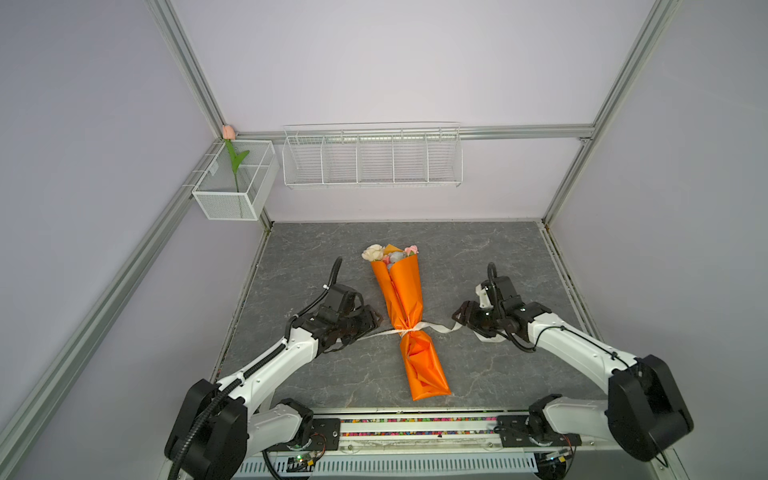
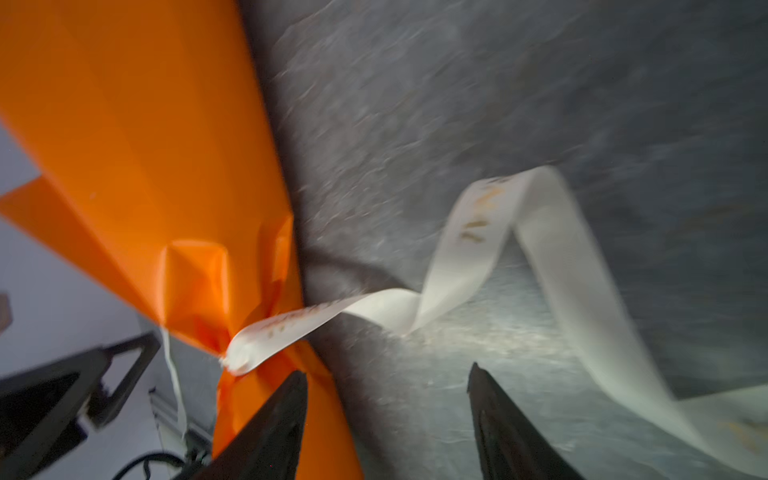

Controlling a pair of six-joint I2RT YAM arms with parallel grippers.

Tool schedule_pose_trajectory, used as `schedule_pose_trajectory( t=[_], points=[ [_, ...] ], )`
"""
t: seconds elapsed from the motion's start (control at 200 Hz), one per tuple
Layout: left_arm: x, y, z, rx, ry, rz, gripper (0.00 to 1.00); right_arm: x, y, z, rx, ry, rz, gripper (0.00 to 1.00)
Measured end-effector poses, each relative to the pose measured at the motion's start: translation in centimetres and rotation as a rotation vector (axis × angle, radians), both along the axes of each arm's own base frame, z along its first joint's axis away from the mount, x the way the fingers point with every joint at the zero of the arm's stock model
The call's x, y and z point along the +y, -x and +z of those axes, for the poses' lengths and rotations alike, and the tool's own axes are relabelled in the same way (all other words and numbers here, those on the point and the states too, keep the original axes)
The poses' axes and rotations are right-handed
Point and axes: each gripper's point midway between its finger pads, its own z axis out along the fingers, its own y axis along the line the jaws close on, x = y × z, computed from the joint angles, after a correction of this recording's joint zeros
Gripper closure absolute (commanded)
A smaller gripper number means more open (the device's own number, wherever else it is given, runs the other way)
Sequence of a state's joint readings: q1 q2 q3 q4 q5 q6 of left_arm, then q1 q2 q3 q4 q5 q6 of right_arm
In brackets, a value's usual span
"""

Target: Tie the bouquet of fake flowers

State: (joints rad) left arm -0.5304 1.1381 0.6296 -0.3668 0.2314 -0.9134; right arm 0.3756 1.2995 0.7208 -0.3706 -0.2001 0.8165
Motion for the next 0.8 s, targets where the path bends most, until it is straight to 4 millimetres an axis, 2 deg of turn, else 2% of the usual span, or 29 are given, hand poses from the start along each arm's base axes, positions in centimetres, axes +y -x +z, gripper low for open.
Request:
schedule_pose_trajectory(
  t=[0.075,0.175,0.27,0.325,0.375,0.585,0.68,0.8],
  points=[
    [1.4,0.6,-0.6,0.009,0.006,0.065,0.31,-2.2,-0.1,-0.9,0.055,0.037,-0.099,0.34],
    [4.0,0.8,-1.0,0.003,0.016,0.176,0.28,-4.2,0.3,-1.8,0.118,0.067,-0.204,0.35],
    [6.0,0.8,-0.3,-0.035,0.016,0.259,0.24,-5.6,0.8,-2.5,0.159,0.081,-0.311,0.33],
    [6.9,0.7,0.5,-0.069,0.011,0.289,0.22,-6.5,1.5,-2.8,0.174,0.087,-0.382,0.23],
    [7.4,0.7,1.0,-0.090,0.005,0.309,0.21,-7.3,2.3,-2.8,0.180,0.100,-0.439,0.26],
    [7.9,0.8,0.0,-0.053,-0.027,0.327,0.20,-10.1,3.0,-2.2,0.192,0.109,-0.663,0.30],
    [7.6,0.8,-1.2,-0.003,-0.033,0.324,0.20,-10.3,3.0,-2.7,0.223,0.097,-0.701,0.30],
    [7.2,1.0,-2.5,0.062,-0.039,0.315,0.20,-9.5,3.2,-3.9,0.293,0.072,-0.715,0.33]
  ],
)
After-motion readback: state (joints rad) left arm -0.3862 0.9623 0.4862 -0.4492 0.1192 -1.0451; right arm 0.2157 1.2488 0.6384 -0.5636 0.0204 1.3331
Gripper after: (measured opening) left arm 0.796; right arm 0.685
